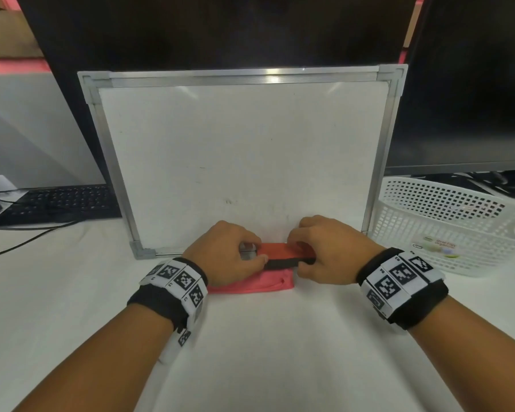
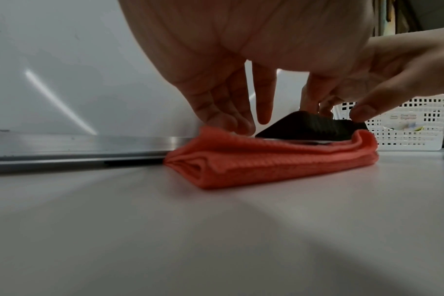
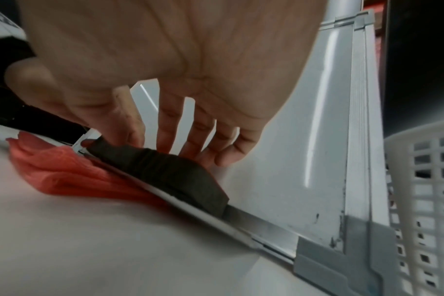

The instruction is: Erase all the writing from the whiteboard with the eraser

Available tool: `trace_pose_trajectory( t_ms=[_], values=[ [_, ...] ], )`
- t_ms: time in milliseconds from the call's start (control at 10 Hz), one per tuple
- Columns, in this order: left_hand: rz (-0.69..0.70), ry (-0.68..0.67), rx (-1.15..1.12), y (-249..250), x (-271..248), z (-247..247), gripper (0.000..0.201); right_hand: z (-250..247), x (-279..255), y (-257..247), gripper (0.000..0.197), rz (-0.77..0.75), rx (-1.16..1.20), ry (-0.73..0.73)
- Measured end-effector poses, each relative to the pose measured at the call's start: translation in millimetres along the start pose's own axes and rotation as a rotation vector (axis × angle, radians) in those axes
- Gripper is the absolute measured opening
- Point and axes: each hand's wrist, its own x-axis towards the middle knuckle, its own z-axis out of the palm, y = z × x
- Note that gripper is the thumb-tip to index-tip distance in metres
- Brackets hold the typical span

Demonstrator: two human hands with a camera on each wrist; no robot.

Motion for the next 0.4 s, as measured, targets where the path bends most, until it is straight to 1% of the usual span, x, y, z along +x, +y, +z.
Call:
trace_pose_trajectory(
  t_ms=[100, 200, 300, 400],
  values=[
    [-0.054, 0.055, -0.024, -4.1, 0.3, 1.6, 0.037, 0.2, 2.7, -3.2, 0.024, -0.002, 0.074, 0.056],
    [-0.062, 0.111, -0.032, -7.4, 1.9, 0.6, 0.038, -2.1, 7.2, -5.9, 0.039, 0.022, 0.180, 0.133],
    [-0.061, 0.174, -0.017, -3.6, -3.0, 0.6, 0.032, 1.1, 6.9, -14.5, 0.033, 0.078, 0.274, 0.248],
    [-0.084, 0.235, -0.025, -2.9, -3.1, -0.5, 0.034, 9.1, 13.2, -28.4, 0.023, 0.126, 0.295, 0.308]
  ],
)
